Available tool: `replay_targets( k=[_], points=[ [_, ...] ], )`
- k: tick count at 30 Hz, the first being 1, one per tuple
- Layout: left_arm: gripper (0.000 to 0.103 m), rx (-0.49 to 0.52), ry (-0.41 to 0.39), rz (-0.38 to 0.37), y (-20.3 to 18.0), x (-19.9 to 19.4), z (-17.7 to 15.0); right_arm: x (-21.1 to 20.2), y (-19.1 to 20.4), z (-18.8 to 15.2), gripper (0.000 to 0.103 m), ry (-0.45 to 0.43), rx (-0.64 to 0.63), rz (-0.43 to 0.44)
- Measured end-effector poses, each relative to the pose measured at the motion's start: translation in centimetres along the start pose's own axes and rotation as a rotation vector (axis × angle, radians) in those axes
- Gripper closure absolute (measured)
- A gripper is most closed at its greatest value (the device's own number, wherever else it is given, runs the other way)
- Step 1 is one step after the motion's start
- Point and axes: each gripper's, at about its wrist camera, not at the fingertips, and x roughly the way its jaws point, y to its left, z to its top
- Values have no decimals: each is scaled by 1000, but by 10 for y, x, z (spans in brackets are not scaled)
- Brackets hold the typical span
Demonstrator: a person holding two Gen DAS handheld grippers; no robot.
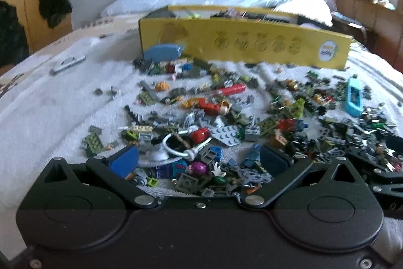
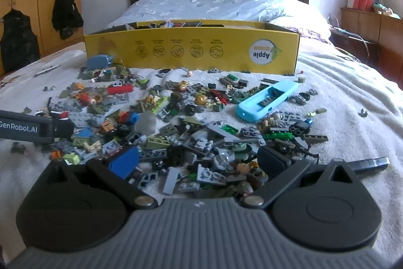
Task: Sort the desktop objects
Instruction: 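Close the left tool on a small brick while the right tool closes on another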
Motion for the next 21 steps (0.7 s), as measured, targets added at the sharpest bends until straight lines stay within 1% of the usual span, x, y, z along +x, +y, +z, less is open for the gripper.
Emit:
replay_targets(
  k=[5, 7, 9, 11, 12, 14, 15, 16, 17, 18, 19, 20, 21],
  points=[
    [1, 31, -77, -88, 2, -19, -13, -25, -1, -6, 0, -82, -37, 18],
    [1, 40, -103, -109, 1, -24, -18, -31, -2, -8, 0, -98, -40, 29],
    [3, 43, -125, -122, -1, -27, -20, -34, -4, -10, 4, -102, -27, 42],
    [12, 41, -132, -132, -2, -27, -21, -34, -5, -11, 16, -99, -13, 48],
    [14, 40, -131, -136, -2, -28, -20, -34, -6, -13, 20, -97, -7, 54],
    [23, 41, -140, -149, -1, -28, -22, -33, -6, -14, 35, -91, 1, 67],
    [25, 43, -149, -156, -1, -30, -23, -33, -6, -15, 40, -85, 5, 75],
    [29, 47, -153, -164, 0, -30, -25, -32, -6, -17, 45, -79, 7, 83],
    [33, 51, -156, -175, 1, -31, -26, -31, -6, -17, 48, -74, 9, 94],
    [34, 55, -158, -188, 2, -31, -28, -31, -5, -19, 55, -70, 10, 102],
    [35, 60, -158, -198, 2, -32, -29, -30, -5, -20, 60, -66, 12, 107],
    [38, 68, -160, -209, 2, -33, -32, -30, -5, -21, 63, -64, 14, 112],
    [39, 75, -166, -219, 2, -34, -34, -29, -5, -22, 64, -62, 16, 120]
  ],
)
